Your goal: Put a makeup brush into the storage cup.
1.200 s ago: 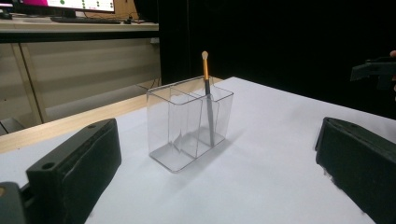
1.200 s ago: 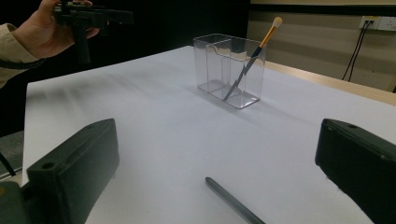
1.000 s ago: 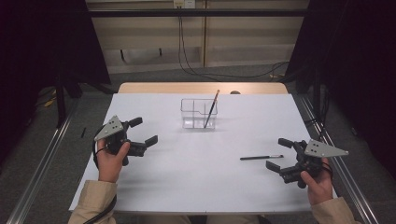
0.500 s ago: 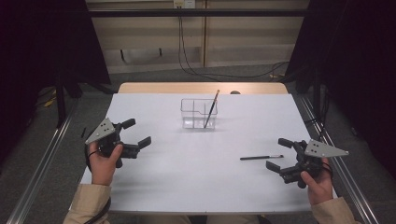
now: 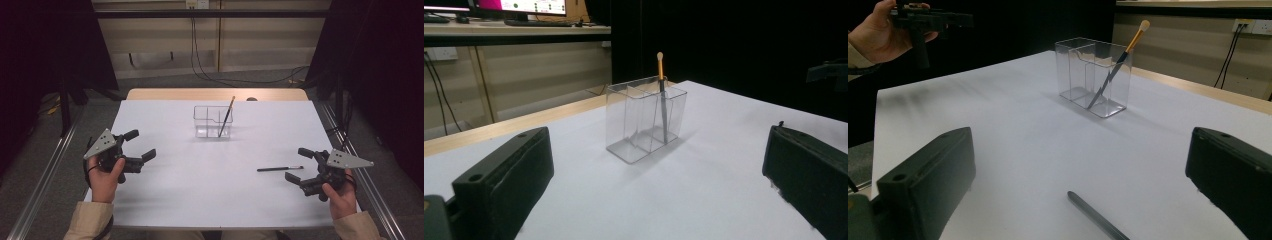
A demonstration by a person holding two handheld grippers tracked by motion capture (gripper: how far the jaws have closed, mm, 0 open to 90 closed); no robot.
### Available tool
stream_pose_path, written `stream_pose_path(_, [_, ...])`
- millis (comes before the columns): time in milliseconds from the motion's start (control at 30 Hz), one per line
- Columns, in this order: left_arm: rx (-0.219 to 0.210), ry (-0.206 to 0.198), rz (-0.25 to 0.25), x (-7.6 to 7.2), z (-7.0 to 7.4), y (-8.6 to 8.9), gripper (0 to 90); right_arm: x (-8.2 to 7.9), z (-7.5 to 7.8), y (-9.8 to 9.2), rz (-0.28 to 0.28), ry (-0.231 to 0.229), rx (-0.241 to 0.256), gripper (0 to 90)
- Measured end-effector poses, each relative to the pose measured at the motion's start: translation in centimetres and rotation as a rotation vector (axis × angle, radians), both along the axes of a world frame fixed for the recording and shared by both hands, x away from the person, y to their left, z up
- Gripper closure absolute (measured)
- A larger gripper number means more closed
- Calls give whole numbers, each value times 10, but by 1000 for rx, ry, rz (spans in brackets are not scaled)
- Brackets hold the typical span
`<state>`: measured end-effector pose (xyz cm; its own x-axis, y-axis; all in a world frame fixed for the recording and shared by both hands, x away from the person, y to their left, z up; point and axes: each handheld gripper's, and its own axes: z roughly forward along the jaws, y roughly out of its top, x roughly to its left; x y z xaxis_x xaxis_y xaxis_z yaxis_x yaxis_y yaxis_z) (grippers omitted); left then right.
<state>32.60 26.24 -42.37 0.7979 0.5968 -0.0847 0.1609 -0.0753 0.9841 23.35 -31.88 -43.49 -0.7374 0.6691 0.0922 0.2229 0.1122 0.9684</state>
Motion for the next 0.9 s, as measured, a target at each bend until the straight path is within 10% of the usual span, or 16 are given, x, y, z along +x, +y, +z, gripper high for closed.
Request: stream_pose_path(900, [30,-10,24,-16,-3,22,0,3,-2,1,3,10,-5,0])
